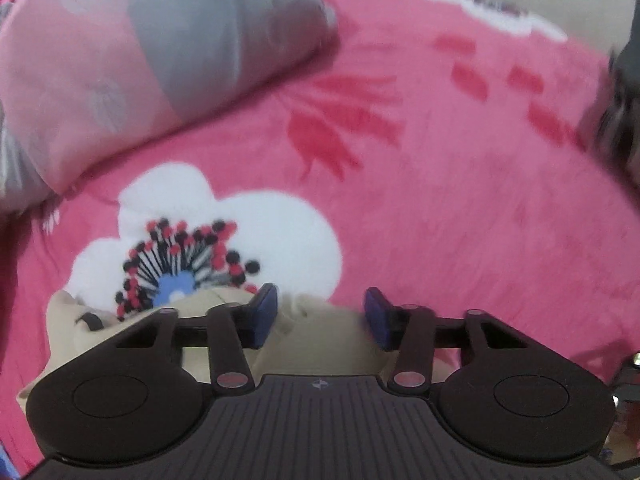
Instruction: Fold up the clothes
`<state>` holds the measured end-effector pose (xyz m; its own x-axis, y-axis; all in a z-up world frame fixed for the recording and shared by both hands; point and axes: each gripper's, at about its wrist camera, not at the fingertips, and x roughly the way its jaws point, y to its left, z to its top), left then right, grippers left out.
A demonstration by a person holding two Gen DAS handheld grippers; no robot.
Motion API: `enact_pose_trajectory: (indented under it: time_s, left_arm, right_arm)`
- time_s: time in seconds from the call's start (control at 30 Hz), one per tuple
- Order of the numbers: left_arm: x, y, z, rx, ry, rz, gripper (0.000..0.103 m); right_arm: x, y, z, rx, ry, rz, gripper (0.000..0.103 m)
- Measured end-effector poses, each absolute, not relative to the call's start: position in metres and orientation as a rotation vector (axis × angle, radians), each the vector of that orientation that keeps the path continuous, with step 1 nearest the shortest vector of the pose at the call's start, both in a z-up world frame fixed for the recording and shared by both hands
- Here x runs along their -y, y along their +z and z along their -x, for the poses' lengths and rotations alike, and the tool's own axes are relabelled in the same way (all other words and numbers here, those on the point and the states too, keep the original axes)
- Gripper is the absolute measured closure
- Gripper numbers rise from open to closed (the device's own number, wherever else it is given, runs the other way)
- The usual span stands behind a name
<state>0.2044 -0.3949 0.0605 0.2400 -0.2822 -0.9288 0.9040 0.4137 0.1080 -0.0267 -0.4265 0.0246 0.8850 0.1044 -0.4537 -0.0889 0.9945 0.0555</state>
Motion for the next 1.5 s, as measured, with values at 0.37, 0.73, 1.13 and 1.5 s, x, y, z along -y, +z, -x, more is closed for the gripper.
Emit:
enact_pose_trajectory:
  time_s: [0.37,0.73,1.13,1.5]
  left_arm:
    - [0.313,0.085,-0.240,-1.001,-0.830,-0.025,0.100]
    - [0.335,0.071,-0.254,-0.997,-0.848,-0.052,0.103]
    - [0.423,0.059,-0.238,-1.098,-0.820,-0.705,0.048]
    - [0.398,0.055,-0.267,-1.098,-0.686,-0.408,0.103]
  right_arm:
    - [0.420,0.025,0.046,-0.448,0.077,-0.050,0.092]
    - [0.420,0.019,0.046,-0.475,0.077,-0.046,0.093]
    - [0.420,0.014,0.044,-0.492,0.075,-0.040,0.092]
    - [0.417,0.013,0.048,-0.490,0.076,-0.021,0.092]
